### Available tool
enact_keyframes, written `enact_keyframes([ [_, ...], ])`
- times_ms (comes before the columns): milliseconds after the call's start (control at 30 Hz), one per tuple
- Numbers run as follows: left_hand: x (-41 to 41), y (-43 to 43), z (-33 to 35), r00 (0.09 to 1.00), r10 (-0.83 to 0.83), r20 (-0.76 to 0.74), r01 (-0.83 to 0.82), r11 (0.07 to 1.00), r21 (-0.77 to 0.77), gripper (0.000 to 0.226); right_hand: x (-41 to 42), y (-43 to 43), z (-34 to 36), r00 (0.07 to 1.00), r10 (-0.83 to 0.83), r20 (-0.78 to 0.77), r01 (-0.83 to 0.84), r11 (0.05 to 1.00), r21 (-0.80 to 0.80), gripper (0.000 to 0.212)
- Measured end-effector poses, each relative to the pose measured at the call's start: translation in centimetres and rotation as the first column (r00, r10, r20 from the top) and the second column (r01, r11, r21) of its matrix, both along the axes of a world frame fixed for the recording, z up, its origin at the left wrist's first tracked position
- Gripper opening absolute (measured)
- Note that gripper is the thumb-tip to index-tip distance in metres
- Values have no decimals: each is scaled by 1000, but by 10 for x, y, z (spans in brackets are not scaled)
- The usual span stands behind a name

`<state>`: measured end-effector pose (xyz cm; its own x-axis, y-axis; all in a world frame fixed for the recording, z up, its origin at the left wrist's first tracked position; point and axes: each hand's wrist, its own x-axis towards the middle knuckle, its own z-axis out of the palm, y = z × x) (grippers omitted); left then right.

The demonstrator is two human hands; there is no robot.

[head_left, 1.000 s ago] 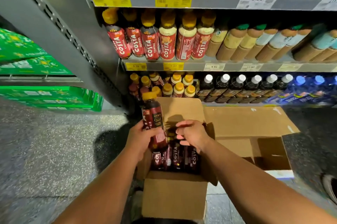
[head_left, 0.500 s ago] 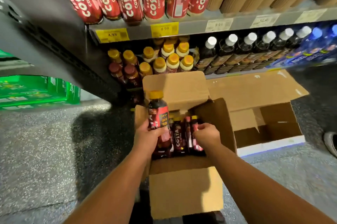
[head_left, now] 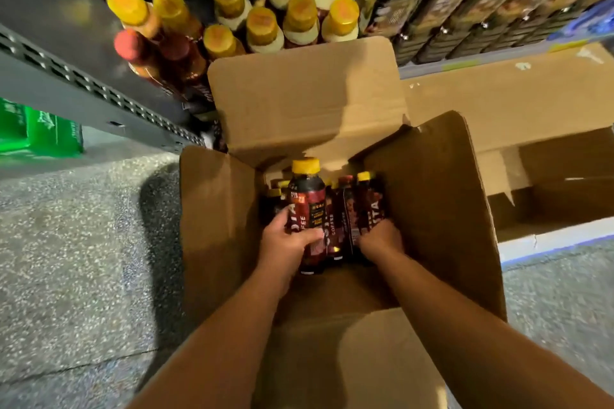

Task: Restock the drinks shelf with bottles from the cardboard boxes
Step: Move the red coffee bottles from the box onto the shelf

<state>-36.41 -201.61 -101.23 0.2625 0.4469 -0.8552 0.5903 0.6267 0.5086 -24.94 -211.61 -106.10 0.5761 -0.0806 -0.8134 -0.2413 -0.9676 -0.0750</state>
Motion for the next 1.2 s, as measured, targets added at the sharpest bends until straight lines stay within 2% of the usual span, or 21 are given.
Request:
enact_keyframes([
  [100,-3,-2,-15,1000,-28,-13,28,1000,3,56,-7,0,-17,995,71,72,-65,995,-73,53],
  [200,-7,-2,-24,999,-28,-24,29,1000,6,54,-13,3,-25,989,124,76,-116,987,-107,59],
  [300,-8,-1,-27,999,-43,-30,43,999,19,55,-14,9,-35,997,-74,35,75,997,-25,70],
  [367,-9,-1,-29,999,-19,-30,20,1000,16,55,-15,10,-38,980,-200,18,199,980,20,68],
  [567,-6,-2,-13,1000,18,6,-18,1000,22,47,-19,-2,-18,931,-350,-101,363,912,191,58],
  [733,3,-8,34,996,83,45,-83,997,6,43,-13,0,45,965,-245,-94,263,905,335,62],
  [967,16,-6,122,993,22,118,-31,997,76,49,1,-2,146,986,-155,-64,167,858,485,53],
  [1200,30,16,208,984,15,176,-46,984,172,34,19,26,233,999,-43,0,36,822,568,52],
])
